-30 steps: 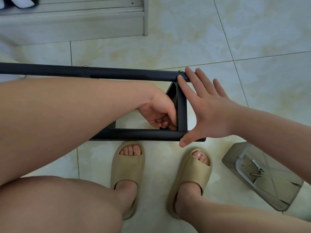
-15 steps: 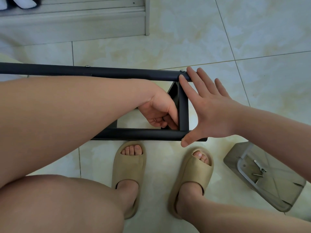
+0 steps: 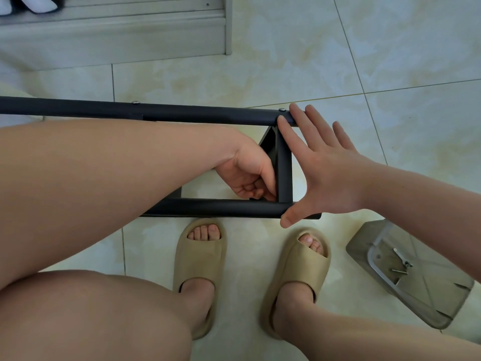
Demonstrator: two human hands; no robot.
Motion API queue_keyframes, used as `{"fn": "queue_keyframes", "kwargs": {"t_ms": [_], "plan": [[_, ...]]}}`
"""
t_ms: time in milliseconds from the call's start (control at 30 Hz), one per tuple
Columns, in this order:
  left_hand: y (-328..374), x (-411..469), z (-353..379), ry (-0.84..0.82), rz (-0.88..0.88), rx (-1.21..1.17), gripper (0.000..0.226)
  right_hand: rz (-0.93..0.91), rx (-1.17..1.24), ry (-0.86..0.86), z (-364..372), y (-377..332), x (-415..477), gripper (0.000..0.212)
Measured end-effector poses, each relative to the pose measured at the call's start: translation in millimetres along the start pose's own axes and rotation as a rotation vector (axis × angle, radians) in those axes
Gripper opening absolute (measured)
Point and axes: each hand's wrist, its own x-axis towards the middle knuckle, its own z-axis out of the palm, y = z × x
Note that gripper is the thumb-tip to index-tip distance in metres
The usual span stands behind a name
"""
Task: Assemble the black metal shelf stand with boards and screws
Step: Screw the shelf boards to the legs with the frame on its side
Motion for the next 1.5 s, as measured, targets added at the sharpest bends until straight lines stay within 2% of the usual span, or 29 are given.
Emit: {"fn": "queue_keyframes", "kwargs": {"t_ms": [267,567,1100,1500], "plan": [[-4.5,-3.8,-2.1,-0.048,0.008,-0.021,0.012,0.008,-0.005,0.002,-0.6,-1.0,-0.4,0.161],[-0.7,1.4,0.0,0.019,-0.016,0.032,0.008,-0.001,0.001,0.001,-0.2,0.0,-0.2,0.160],[-7.4,-2.8,-1.1,-0.041,0.054,-0.041,0.014,0.007,0.003,-0.004,-2.0,-1.2,-0.8,0.161],[-3.0,2.1,0.7,0.009,0.010,0.015,0.011,0.004,0.000,-0.004,-1.4,-1.0,-0.8,0.161]]}}
